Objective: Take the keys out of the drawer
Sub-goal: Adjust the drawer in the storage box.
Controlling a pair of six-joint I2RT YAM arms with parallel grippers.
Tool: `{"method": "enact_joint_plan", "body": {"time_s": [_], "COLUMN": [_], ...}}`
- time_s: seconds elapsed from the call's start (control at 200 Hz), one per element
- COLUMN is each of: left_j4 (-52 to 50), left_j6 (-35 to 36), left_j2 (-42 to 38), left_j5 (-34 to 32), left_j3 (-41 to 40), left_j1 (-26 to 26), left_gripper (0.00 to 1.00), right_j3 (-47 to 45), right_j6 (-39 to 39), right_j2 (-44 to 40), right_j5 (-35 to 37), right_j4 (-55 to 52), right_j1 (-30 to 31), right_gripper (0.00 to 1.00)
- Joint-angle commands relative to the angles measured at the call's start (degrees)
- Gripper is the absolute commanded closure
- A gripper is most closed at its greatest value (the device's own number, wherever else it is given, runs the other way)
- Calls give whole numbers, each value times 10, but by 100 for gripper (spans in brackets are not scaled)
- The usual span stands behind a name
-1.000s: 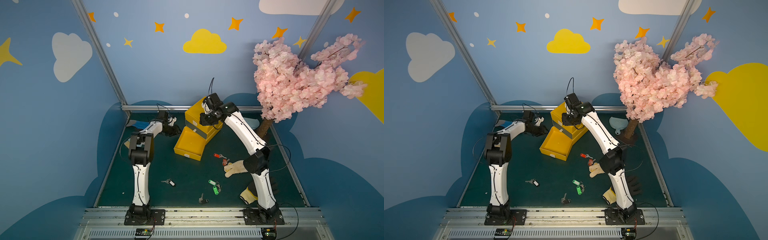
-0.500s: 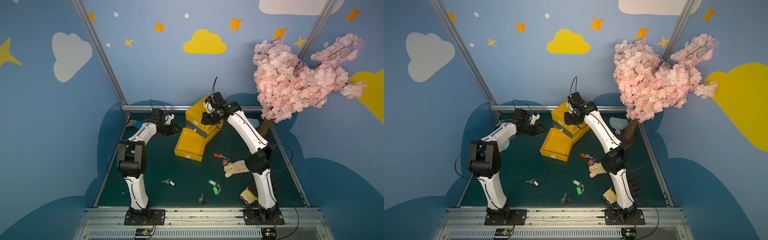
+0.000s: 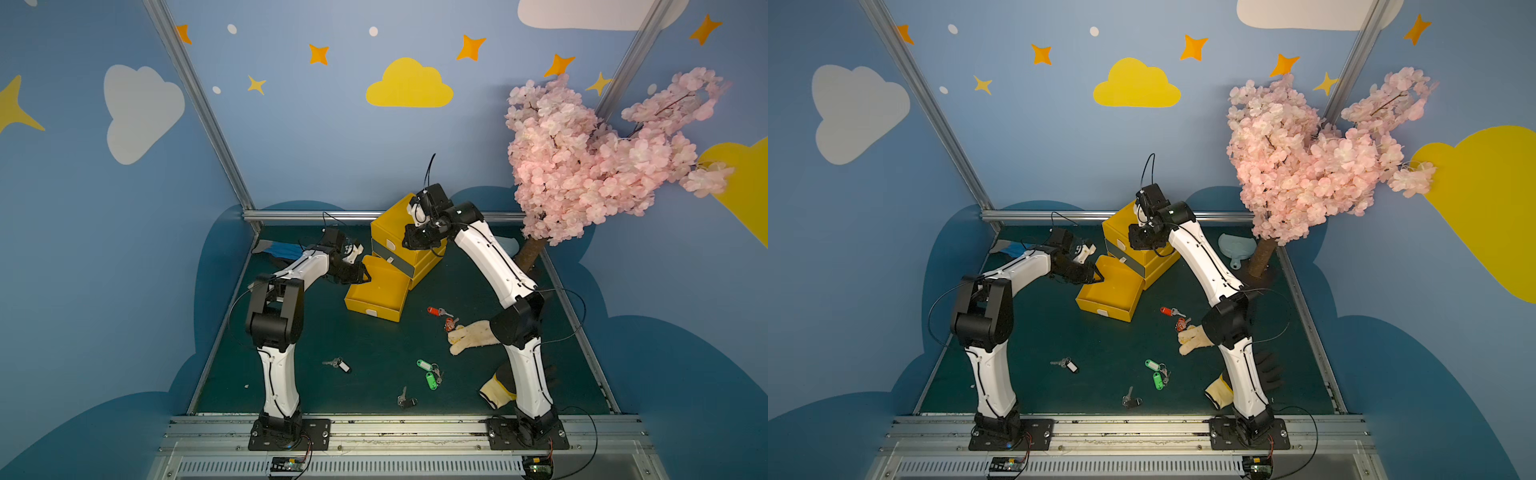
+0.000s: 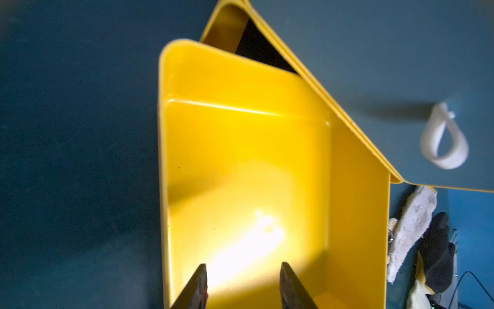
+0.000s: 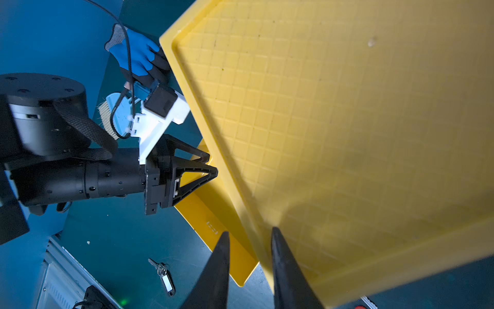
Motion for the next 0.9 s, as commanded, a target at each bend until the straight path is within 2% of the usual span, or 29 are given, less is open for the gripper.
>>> {"method": "enact_joint_plan", "body": {"time_s": [0.0,0.09,0.235,0.39,0.471,0.756,0.896], "left_j4": [-11,-8,42,51,56,29,45], "left_j6": [34,44,14,0,9,38,56], "left_j2": [11,-9,-74,-105,-99,-31,-17], "left_j5": [-58,-59,9,-14,-8,-54,-46], "left_j3": [-5,-15,-53,-61,-62,-31,-31], "left_j1": [4,7,21,29,34,35,35], "left_gripper": [57,57,57,55,54,54,57], "right_j3": [-57,-59,-65,-69,-69,-69,-72], "right_j6": [1,1,-1,-5,-6,-5,-6], "right_j2": [74,72,67,66,69,70,68], "right_j5": [35,36,43,38,35,28,25], "right_j4": [-177,-178,-177,-175,-174,-165,-164], "right_j1": [-1,0,-3,-5,-6,-5,-5], "right_gripper": [71,71,71,71,71,71,72]}}
